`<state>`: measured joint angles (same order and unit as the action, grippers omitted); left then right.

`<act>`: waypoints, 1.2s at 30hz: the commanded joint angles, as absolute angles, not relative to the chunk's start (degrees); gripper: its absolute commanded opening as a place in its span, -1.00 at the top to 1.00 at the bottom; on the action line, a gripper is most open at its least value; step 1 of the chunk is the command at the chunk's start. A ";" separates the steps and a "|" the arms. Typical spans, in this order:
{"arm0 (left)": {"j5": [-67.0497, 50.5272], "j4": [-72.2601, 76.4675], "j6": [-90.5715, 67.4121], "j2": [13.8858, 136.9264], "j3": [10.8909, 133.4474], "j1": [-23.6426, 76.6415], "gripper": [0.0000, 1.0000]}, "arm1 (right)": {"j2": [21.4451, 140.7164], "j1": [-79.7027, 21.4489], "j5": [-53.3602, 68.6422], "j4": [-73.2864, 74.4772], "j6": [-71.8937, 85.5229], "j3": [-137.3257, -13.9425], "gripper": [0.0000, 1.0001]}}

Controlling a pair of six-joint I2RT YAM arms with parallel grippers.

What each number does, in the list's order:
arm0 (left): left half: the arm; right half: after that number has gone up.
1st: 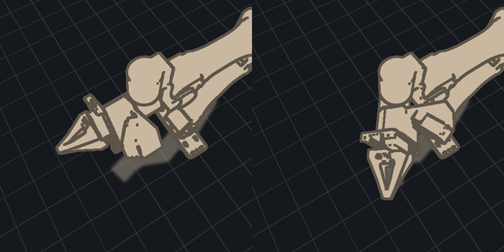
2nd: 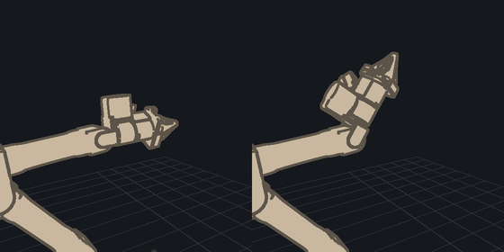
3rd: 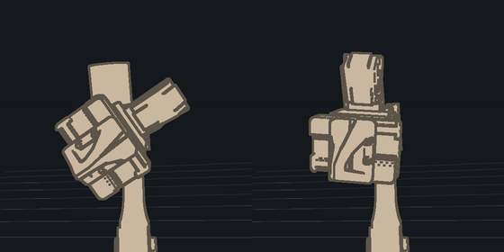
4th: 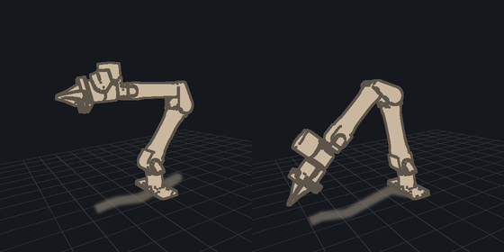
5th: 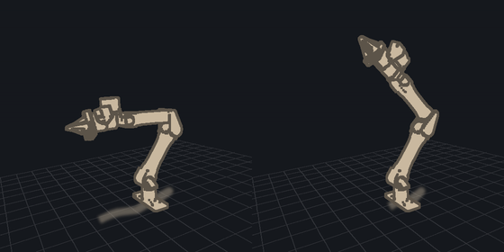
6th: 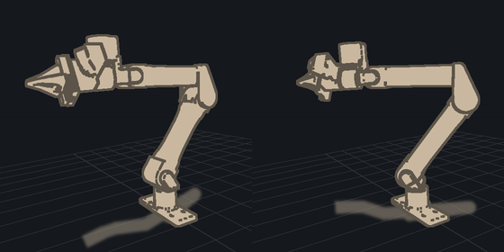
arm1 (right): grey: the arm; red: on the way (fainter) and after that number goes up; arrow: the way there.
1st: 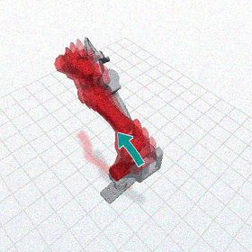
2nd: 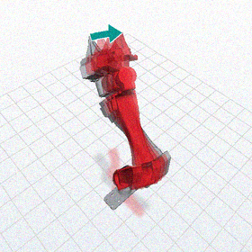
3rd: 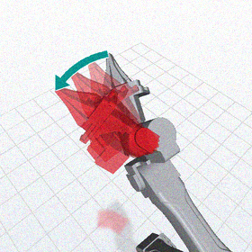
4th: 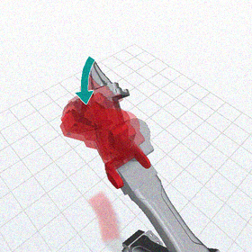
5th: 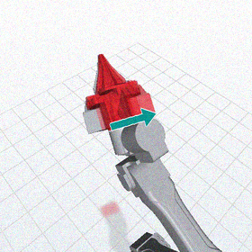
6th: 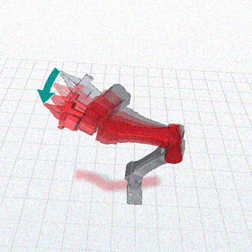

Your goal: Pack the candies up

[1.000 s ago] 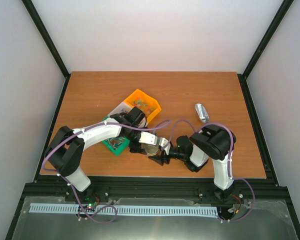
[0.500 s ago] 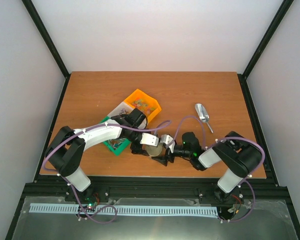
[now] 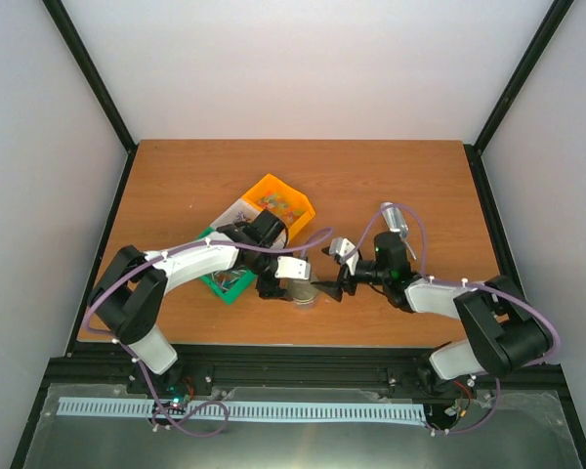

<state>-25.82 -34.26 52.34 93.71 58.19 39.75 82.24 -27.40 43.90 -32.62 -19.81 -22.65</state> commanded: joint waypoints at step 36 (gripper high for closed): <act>-27.49 -47.73 11.74 77.99 76.73 7.71 -1.00 | 71.30 9.58 49.47 16.11 -1.89 -61.03 -1.00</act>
<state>-26.52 -46.15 17.17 79.79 79.46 15.16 71.24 4.32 44.07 13.34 -5.30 -62.50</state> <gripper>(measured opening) 0.996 1.000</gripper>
